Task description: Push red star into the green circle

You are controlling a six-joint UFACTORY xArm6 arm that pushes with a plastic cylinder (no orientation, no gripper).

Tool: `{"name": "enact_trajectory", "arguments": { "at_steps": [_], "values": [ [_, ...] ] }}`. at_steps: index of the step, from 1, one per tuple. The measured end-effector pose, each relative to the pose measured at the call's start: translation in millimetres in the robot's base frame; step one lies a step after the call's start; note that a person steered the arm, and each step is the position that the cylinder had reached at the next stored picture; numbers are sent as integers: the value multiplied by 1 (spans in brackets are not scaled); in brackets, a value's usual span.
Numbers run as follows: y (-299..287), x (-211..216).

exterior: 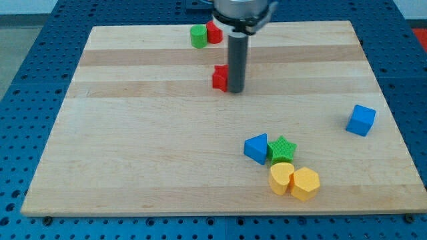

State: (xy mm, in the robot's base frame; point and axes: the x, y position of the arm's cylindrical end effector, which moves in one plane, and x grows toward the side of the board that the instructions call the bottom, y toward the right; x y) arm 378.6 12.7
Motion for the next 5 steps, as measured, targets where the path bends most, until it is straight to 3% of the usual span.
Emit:
{"name": "enact_trajectory", "arguments": {
  "at_steps": [1,3,5],
  "values": [
    [-31,-33],
    [-34,-17],
    [-65,-68]
  ]
}}
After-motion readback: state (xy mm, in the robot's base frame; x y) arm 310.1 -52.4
